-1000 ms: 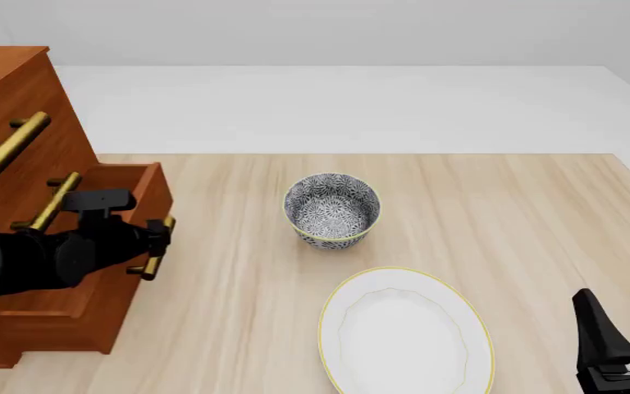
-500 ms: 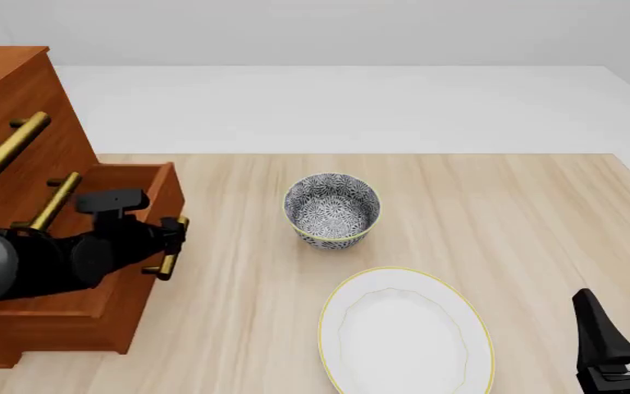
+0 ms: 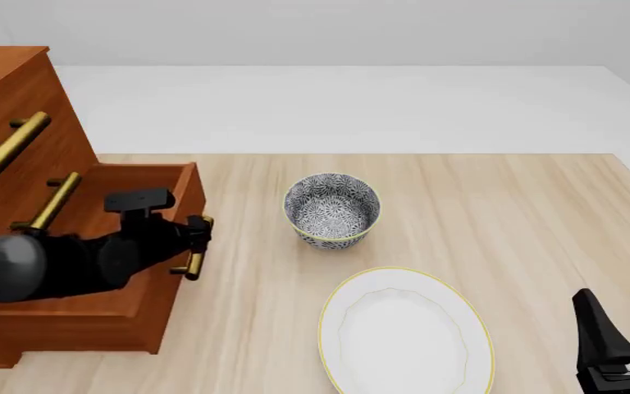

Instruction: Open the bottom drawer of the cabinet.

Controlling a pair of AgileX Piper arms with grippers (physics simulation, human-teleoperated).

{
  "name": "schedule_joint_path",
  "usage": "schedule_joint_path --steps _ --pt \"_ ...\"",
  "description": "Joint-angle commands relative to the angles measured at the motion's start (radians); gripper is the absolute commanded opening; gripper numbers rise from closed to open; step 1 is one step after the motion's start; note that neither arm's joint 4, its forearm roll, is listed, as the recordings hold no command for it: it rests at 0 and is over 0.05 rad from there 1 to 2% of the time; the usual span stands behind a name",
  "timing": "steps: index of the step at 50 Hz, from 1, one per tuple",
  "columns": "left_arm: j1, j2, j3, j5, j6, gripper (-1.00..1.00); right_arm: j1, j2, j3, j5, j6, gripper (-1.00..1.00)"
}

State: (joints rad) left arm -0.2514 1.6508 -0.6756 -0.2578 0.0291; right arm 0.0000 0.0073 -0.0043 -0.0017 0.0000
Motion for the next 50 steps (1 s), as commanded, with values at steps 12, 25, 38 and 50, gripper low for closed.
schedule_joint_path --steps 12,25,38,50 --pt "-0.092 0.473 0.010 0.019 -0.251 1.00 0.000 0.000 0.000 0.000 0.000 1.00" --pt "-0.116 0.472 0.011 0.015 -0.265 1.00 0.000 0.000 0.000 0.000 0.000 1.00" --pt "-0.152 0.486 -0.005 0.018 -0.279 1.00 0.000 0.000 0.000 0.000 0.000 1.00" --pt "-0.214 0.492 0.007 0.002 -0.327 1.00 0.000 0.000 0.000 0.000 0.000 1.00"
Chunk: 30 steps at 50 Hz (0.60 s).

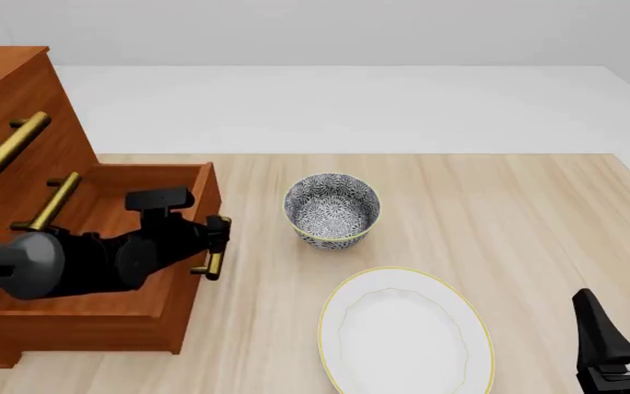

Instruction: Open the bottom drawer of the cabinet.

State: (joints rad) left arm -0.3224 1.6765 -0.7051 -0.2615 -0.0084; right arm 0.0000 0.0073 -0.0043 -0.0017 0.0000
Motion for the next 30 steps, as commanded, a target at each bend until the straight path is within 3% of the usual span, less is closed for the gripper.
schedule_joint_path --steps 1,12,30 --pt "-0.156 0.463 0.039 0.003 -0.295 1.00 0.000 0.000 0.000 0.000 0.000 1.00" --pt "-0.229 0.452 0.071 -0.041 -0.359 1.00 0.000 0.000 0.000 0.000 0.000 1.00" --pt "-0.243 0.376 0.097 -0.041 -0.368 1.00 0.000 0.000 0.000 0.000 0.000 1.00"
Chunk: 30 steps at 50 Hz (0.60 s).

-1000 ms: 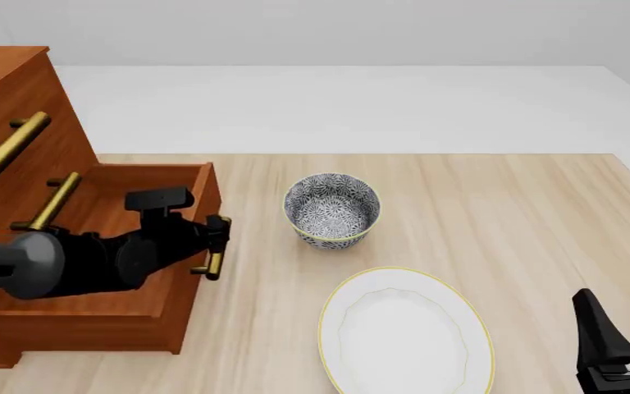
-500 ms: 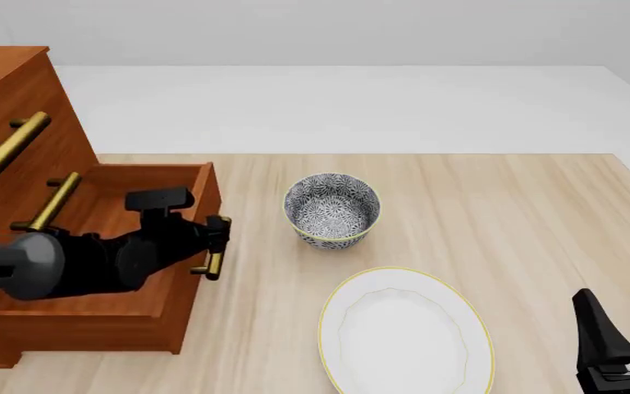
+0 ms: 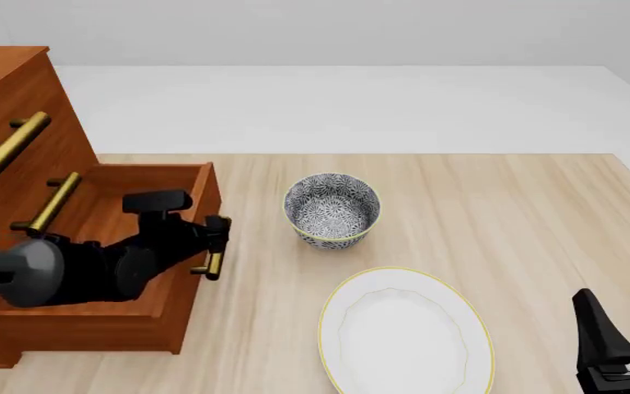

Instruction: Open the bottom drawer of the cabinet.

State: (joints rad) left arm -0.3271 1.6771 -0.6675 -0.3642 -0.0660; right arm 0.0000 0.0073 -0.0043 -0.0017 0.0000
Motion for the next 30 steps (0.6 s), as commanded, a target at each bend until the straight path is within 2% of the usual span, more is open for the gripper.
schedule_joint_path --steps 1,19,30 --pt "-0.241 0.370 0.061 0.060 -0.314 1.00 0.000 0.000 0.000 0.000 0.000 1.00" --pt "-0.222 0.238 0.042 0.144 -0.278 1.00 0.000 0.000 0.000 0.000 0.000 1.00" --pt "-0.203 0.125 0.062 0.191 -0.264 1.00 0.000 0.000 0.000 0.000 0.000 1.00"
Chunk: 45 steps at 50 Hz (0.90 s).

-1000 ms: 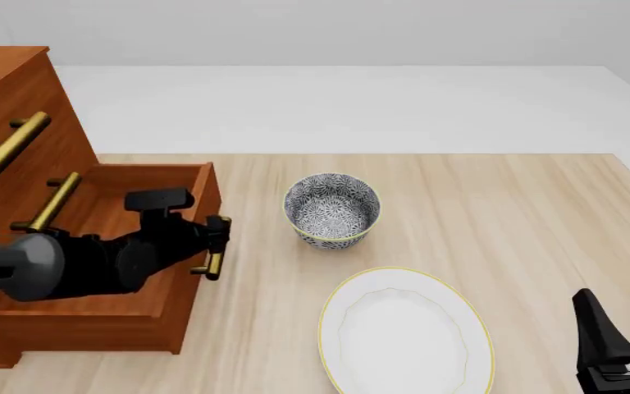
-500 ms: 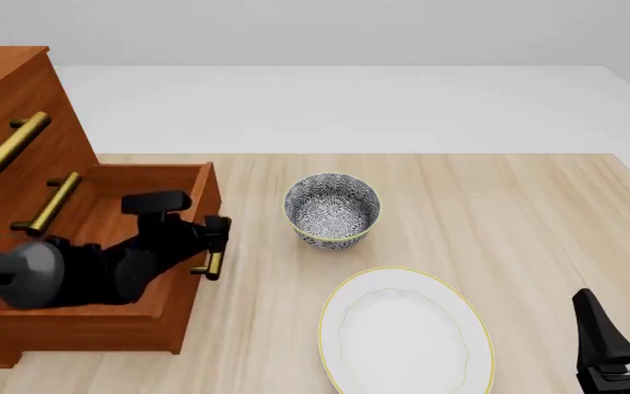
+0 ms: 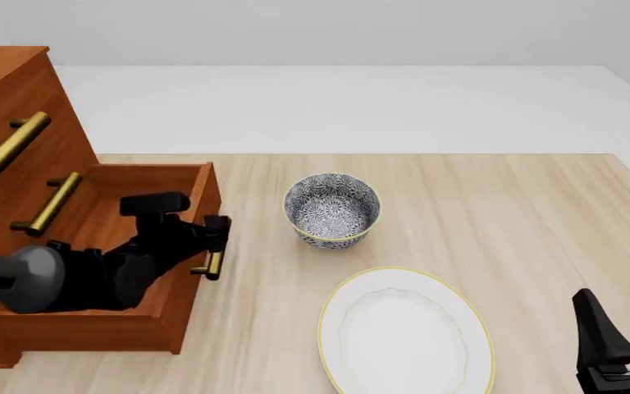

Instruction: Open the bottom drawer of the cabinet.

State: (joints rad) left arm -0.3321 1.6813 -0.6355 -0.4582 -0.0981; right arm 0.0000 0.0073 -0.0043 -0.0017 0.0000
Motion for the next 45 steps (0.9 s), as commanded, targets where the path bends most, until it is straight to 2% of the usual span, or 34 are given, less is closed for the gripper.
schedule_joint_path --steps 1,16,21,45 --pt "-0.198 0.121 0.030 0.285 -0.232 1.00 0.000 0.000 0.000 0.000 0.000 1.00" --pt "-0.172 -0.082 0.036 0.406 -0.183 1.00 0.000 0.000 0.000 0.000 0.000 1.00" --pt "-0.162 -0.110 0.034 0.421 -0.171 1.00 0.000 0.000 0.000 0.000 0.000 1.00" --pt "-0.119 -0.313 -0.053 0.590 -0.108 1.00 0.000 0.000 0.000 0.000 0.000 1.00"
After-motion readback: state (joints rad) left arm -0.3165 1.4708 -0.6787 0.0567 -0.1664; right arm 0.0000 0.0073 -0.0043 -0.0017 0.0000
